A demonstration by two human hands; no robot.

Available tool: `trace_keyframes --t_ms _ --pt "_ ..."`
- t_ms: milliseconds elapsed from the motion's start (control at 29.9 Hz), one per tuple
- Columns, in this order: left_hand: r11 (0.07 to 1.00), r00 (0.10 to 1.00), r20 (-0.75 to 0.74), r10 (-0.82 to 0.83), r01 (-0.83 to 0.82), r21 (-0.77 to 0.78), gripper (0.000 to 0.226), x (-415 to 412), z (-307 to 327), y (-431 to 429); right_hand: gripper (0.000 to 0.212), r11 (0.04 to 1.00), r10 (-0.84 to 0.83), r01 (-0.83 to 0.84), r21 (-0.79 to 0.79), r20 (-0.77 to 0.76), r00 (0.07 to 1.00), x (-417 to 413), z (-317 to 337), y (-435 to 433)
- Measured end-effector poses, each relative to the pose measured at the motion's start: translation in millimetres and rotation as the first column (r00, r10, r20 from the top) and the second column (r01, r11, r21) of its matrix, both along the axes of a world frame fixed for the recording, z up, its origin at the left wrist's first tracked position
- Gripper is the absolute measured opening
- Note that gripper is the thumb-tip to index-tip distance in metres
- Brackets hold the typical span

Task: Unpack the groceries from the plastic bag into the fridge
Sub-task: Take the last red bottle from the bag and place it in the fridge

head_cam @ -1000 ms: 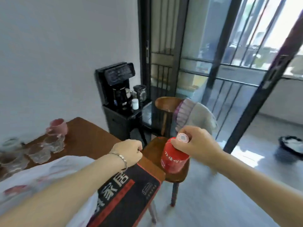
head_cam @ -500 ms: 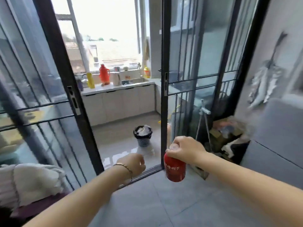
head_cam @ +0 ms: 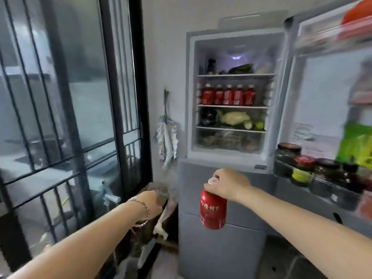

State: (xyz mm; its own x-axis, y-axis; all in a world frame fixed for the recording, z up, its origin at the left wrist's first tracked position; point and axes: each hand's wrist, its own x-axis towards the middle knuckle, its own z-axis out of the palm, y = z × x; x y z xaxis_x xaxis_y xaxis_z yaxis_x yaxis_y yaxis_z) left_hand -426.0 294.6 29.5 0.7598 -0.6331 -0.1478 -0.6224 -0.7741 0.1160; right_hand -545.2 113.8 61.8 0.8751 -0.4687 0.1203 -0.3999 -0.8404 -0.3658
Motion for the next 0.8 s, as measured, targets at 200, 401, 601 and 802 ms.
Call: trace_keyframes --t_ms 200,401,601,802 --pt "0.985 0.986 0.04 -0.16 0.162 -0.057 0.032 72 44 -150 0.032 0.975 -0.209 0.218 -0.042 0.157 0.965 42 51 -122" --pt "0.977 0.977 0.111 -0.181 0.192 -0.089 0.032 145 74 -279 0.026 0.951 -0.256 0.298 -0.085 0.323 0.911 109 97 -233" --pt "0.976 0.973 0.186 -0.138 0.165 -0.139 0.03 222 127 -374 0.032 0.957 -0.195 0.282 -0.072 0.563 0.803 192 166 -328" --pt "0.976 0.973 0.212 -0.092 0.13 -0.175 0.031 300 151 -423 0.033 0.955 -0.223 0.296 -0.013 0.629 0.745 293 205 -397"
